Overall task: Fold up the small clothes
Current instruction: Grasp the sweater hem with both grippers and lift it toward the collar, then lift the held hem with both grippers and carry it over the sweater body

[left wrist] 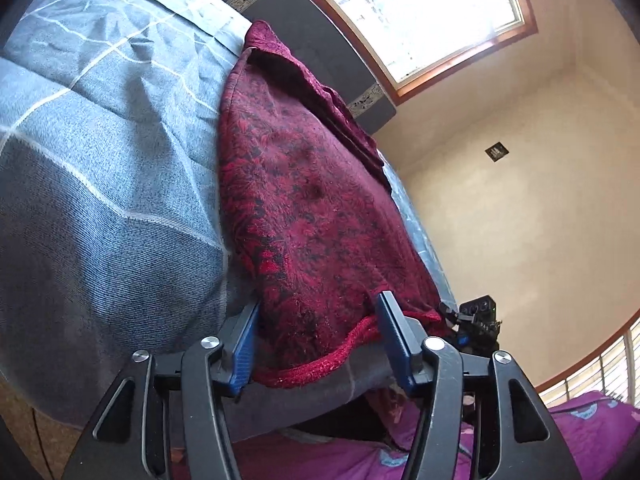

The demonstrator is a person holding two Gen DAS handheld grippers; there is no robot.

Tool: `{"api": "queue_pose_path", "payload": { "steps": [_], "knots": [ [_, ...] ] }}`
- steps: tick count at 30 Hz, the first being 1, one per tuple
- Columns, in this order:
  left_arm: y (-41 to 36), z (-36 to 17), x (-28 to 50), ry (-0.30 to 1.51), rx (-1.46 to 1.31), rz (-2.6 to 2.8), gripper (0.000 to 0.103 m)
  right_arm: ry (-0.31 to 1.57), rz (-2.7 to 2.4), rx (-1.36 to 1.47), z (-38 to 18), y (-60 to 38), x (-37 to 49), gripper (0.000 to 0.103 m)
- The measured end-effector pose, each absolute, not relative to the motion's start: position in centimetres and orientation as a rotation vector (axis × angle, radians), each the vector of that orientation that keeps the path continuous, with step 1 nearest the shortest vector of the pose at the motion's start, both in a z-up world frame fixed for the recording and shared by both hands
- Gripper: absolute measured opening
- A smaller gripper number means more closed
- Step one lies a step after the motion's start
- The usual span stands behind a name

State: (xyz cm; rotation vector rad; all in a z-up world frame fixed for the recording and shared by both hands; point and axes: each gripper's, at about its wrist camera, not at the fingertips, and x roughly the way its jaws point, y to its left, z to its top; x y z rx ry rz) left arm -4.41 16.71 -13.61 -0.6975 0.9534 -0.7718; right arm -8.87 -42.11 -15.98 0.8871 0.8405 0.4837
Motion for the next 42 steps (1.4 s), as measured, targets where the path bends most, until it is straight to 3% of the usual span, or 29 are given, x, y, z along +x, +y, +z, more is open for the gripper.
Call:
{"api": "queue_pose_path", "payload": {
  "steps": [2, 5, 6, 7, 8, 10, 16, 18, 21, 24, 26, 27, 28, 29, 35, 42],
  "knots": [
    [16.5, -13.6, -4.3, 0.953, -0.745, -0.78, 0.073, 0.844, 0.481, 0.868, -15.8, -41.6, -8.7, 0.026],
    [15.2, -13.3, -4.0, 0.947, -0.718, -0.783, 0.074, 0.847, 0.472, 0.84, -15.3, -41.0, -8.4, 0.022],
    [14.8, -13.0, -4.0, 0.944, -0.695, -0.778, 0.073, 0.843, 0.48, 0.851, -15.2, -41.0, -8.4, 0.014],
    [14.5, -12.7, -4.0, 0.931, -0.678, -0.775, 0.058, 0.835, 0.486, 0.854, -14.8, -40.9, -8.5, 0.014],
    [14.4, -12.4, -4.1, 0.923, -0.666, -0.779, 0.033, 0.821, 0.483, 0.835, -14.1, -40.8, -8.7, 0.014],
    [14.4, -12.1, -4.1, 0.926, -0.657, -0.755, 0.018, 0.786, 0.485, 0.811, -12.6, -40.8, -9.2, 0.013],
    [14.4, -12.1, -4.1, 0.955, -0.607, -0.771, 0.019, 0.819, 0.513, 0.761, -12.6, -40.5, -8.9, 0.016],
    [14.5, -12.6, -3.9, 0.982, -0.596, -0.733, 0.025, 0.83, 0.503, 0.8, -13.4, -40.8, -8.4, 0.018],
    [14.7, -13.4, -3.7, 1.025, -0.605, -0.699, 0.044, 0.836, 0.501, 0.85, -14.2, -40.9, -7.9, 0.031],
    [14.6, -13.5, -3.9, 0.995, -0.641, -0.717, 0.055, 0.885, 0.484, 0.816, -15.1, -40.1, -7.6, 0.031],
    [14.1, -13.3, -3.7, 0.985, -0.618, -0.705, 0.055, 0.909, 0.477, 0.805, -15.5, -39.6, -7.3, 0.018],
    [13.9, -13.2, -3.7, 0.981, -0.611, -0.693, 0.054, 0.911, 0.466, 0.796, -15.5, -39.4, -7.2, 0.013],
    [13.7, -13.2, -3.6, 0.988, -0.618, -0.688, 0.037, 0.907, 0.452, 0.788, -15.3, -39.2, -7.2, 0.012],
    [13.5, -13.2, -3.5, 0.998, -0.629, -0.69, 0.009, 0.893, 0.448, 0.79, -15.0, -39.2, -7.3, 0.012],
    [13.9, -9.5, -3.9, 0.877, -0.687, -0.699, 0.009, 0.738, 0.463, 0.851, -11.0, -40.7, -8.5, 0.008],
    [14.1, -8.2, -5.5, 0.838, -0.635, -0.702, 0.009, 0.731, 0.48, 0.881, -10.6, -40.5, -9.8, 0.008]
  ]
}}
